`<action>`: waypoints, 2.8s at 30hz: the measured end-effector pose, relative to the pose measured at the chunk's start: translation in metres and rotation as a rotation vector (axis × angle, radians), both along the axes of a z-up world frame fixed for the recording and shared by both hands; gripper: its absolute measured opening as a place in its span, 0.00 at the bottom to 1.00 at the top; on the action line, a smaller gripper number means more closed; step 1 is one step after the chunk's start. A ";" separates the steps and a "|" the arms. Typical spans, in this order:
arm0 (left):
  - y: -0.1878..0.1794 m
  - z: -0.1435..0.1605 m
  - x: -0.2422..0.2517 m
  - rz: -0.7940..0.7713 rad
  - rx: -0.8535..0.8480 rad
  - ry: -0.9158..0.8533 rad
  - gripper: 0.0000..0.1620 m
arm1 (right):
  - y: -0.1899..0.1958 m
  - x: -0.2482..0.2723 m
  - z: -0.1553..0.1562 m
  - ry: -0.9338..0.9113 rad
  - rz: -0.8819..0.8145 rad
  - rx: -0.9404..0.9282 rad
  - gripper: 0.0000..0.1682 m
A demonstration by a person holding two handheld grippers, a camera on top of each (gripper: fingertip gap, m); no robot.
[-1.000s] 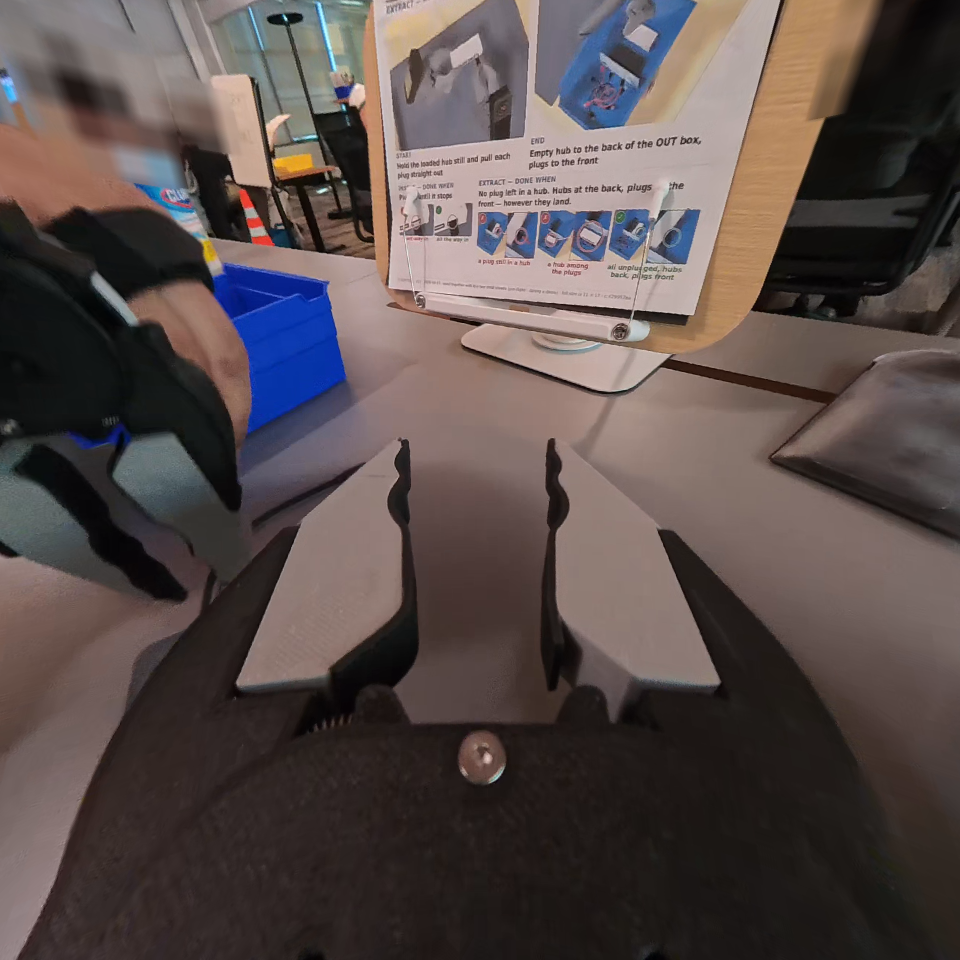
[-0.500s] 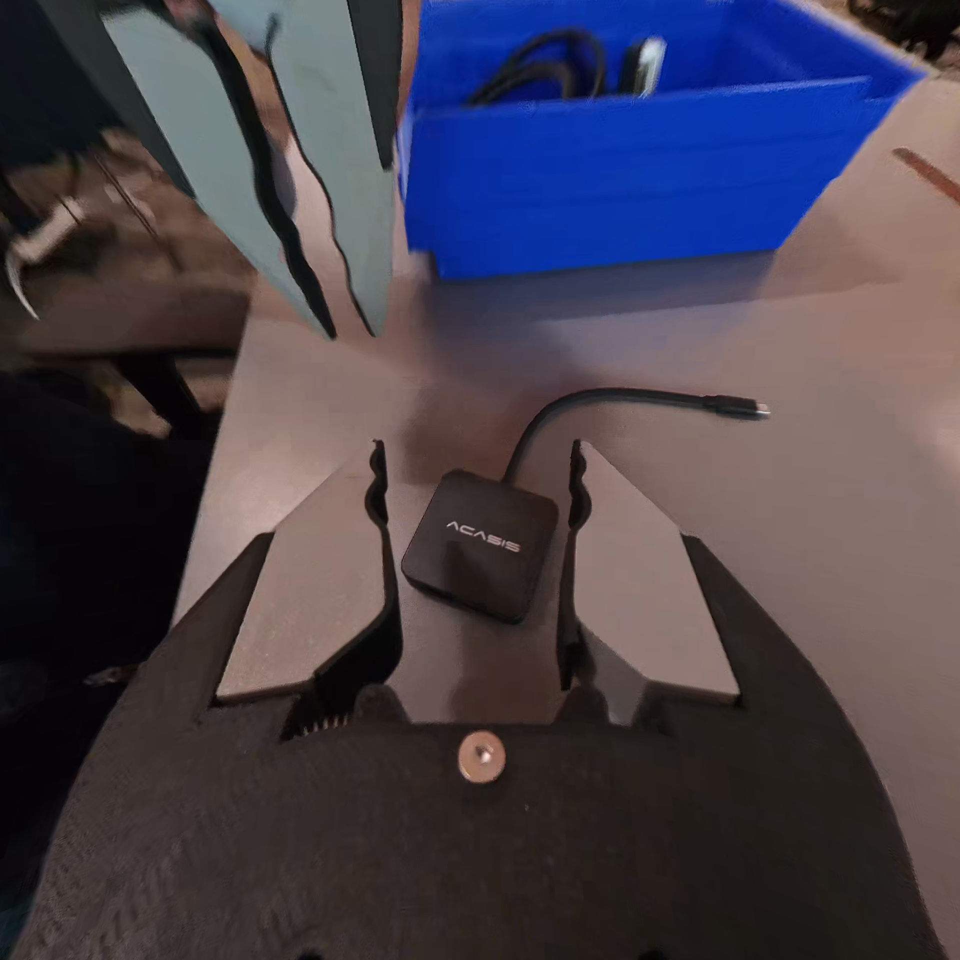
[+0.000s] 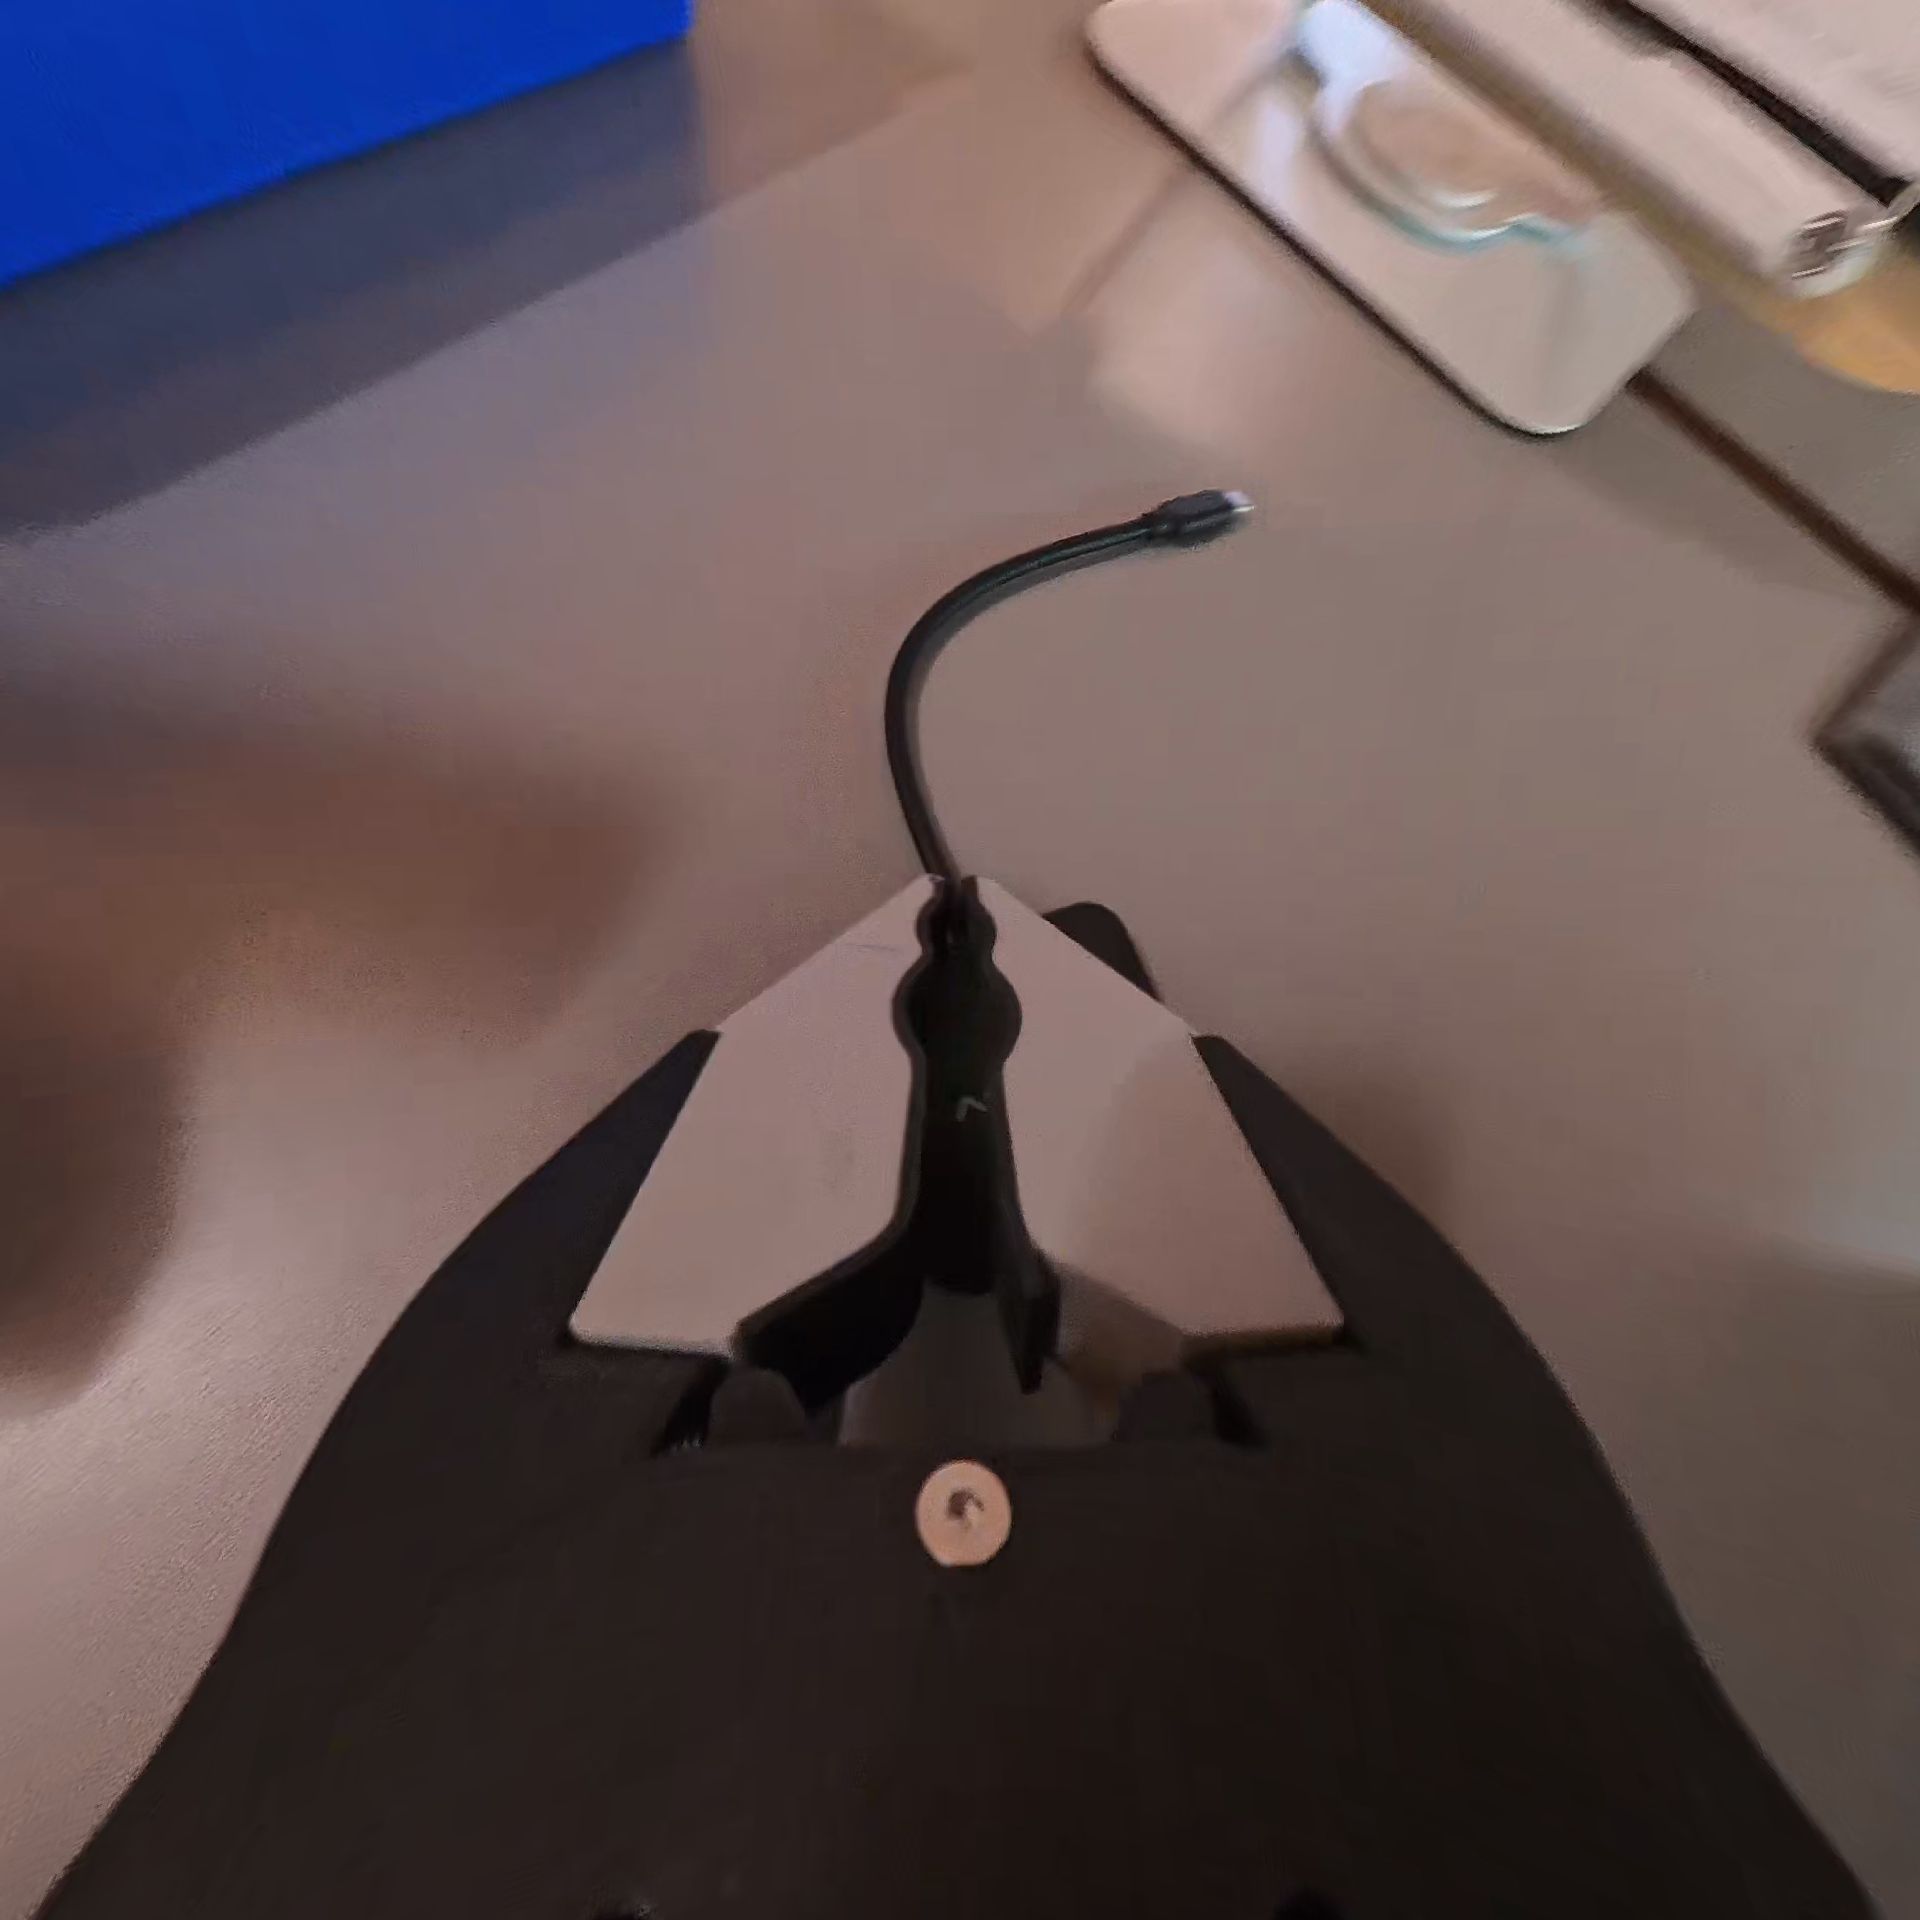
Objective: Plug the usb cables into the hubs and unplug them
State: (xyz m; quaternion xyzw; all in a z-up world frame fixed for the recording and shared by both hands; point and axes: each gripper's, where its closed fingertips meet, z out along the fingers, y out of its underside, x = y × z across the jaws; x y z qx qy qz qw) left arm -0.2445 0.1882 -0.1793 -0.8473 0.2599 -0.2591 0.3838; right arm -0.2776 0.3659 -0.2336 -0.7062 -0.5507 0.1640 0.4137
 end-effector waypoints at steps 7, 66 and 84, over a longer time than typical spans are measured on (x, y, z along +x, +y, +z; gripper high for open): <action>0.003 -0.007 0.014 -0.018 0.086 0.049 0.06 | 0.012 0.012 0.014 0.044 -0.126 0.080 0.23; -0.007 0.008 0.002 -0.019 0.162 0.063 0.08 | -0.010 0.022 0.030 0.092 -0.163 -0.024 0.39; 0.158 0.027 -0.016 0.269 0.393 0.075 0.35 | 0.100 -0.001 0.048 0.191 -0.051 0.115 0.52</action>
